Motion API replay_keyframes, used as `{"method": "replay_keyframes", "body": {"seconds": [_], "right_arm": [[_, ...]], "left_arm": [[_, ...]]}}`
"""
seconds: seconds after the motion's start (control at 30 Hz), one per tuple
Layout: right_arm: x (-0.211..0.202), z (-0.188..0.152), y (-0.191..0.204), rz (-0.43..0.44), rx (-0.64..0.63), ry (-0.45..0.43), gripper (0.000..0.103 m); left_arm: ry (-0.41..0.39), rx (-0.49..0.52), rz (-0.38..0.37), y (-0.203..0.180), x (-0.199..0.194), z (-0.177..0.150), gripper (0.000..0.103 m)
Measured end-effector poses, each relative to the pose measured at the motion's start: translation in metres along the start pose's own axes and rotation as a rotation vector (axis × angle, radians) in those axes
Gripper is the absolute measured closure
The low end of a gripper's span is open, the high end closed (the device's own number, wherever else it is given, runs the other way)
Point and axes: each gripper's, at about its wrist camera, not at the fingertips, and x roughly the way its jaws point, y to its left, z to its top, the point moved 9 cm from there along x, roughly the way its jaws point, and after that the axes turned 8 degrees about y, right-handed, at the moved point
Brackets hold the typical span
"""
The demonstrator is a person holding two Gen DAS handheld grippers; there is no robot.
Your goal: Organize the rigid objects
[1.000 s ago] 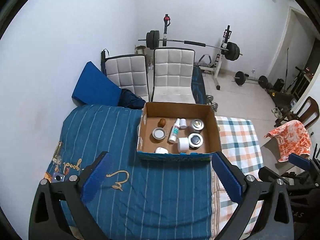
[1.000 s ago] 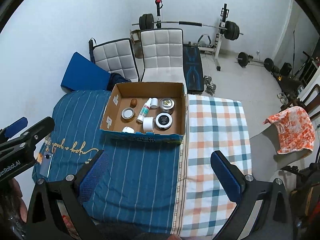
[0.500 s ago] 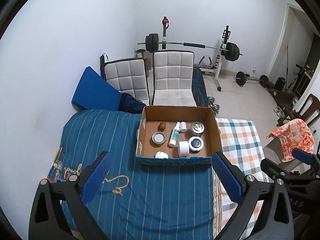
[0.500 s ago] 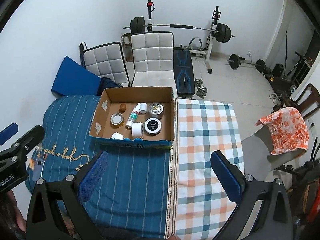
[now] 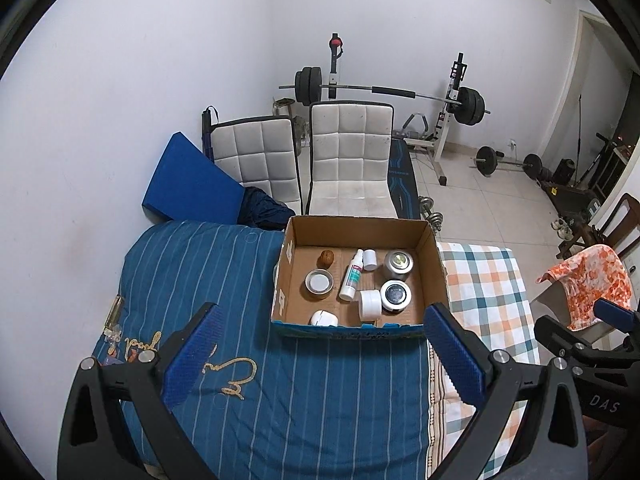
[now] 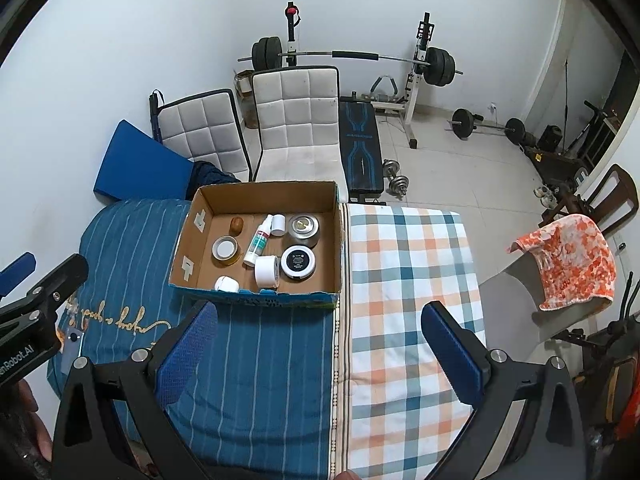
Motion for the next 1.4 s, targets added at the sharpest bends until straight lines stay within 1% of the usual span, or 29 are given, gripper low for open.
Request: {"method": "replay_keyframes", "body": {"seconds": [0.27, 0.77, 1.4], "right_arm": [[-0.003, 0.001, 0.004, -0.007, 0.0, -0.022, 0.0], [-0.014, 0.005, 0.002, -0.042, 0.005, -0.068, 0.0], [-0.016, 0.006, 0.004, -0.041, 0.005, -0.066, 0.0]], "left_arm": [[0.013, -0.007, 0.005, 0.003, 0.006, -0.005, 0.0], [0.013, -0.005, 0.007, 0.003, 0.008, -0.006, 0.0], [0.013, -0.003, 0.005, 0.003, 0.006, -0.006, 0.0]]}}
